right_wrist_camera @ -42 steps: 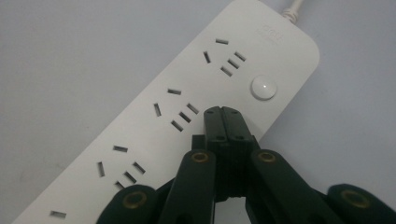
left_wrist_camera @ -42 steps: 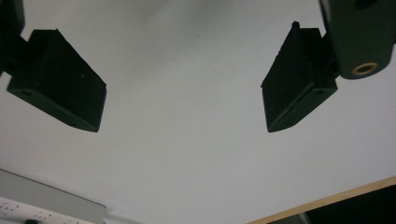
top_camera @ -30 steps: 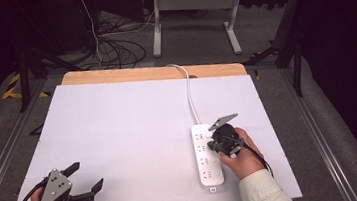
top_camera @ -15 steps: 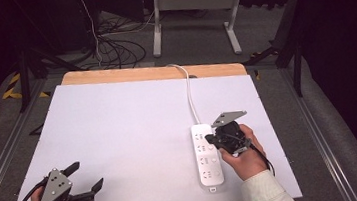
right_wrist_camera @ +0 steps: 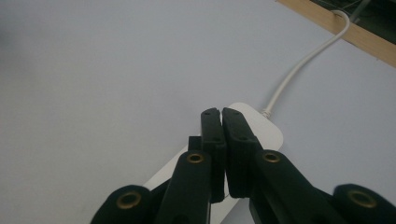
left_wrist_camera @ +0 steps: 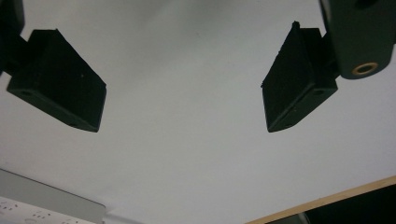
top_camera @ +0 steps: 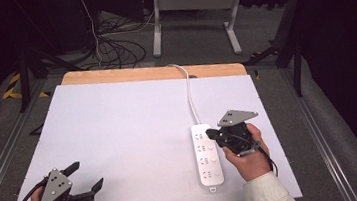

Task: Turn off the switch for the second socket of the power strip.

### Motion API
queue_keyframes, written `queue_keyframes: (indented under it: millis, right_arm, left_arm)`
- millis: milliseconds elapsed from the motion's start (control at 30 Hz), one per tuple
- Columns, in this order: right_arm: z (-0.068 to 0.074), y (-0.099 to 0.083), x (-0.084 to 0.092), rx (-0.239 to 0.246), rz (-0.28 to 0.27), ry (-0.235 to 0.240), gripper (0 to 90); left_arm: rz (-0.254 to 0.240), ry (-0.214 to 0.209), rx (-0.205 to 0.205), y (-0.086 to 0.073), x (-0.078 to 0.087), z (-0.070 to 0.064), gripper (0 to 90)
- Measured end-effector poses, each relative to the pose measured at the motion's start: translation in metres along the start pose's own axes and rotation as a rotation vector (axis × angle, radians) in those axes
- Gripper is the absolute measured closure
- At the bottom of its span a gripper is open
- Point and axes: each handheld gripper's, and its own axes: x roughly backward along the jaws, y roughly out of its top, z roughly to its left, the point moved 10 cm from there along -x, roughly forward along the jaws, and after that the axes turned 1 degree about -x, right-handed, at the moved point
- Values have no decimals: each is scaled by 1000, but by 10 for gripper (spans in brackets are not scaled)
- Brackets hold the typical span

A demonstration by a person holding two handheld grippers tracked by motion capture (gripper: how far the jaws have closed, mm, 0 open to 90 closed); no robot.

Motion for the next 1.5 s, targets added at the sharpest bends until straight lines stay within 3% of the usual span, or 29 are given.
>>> queue_keyframes:
  millis: [233, 600, 767, 1167, 1500]
  right_arm:
    - [2, -1, -3, 3, 6, 17, 806]
    - [3, 6, 7, 37, -69, 8, 422]
    - [3, 4, 15, 24, -86, 10, 322]
    - [2, -13, 37, -10, -122, 40, 214]
    - [0, -34, 48, 2, -200, 67, 213]
  left_arm:
    - [0, 0, 1, 0, 0, 0, 143]
    - [-4, 3, 0, 0, 0, 0, 143]
    - [-4, 1, 4, 0, 0, 0, 143]
    - [-5, 4, 7, 0, 0, 0, 143]
    - [-5, 3, 13, 0, 1, 0, 143]
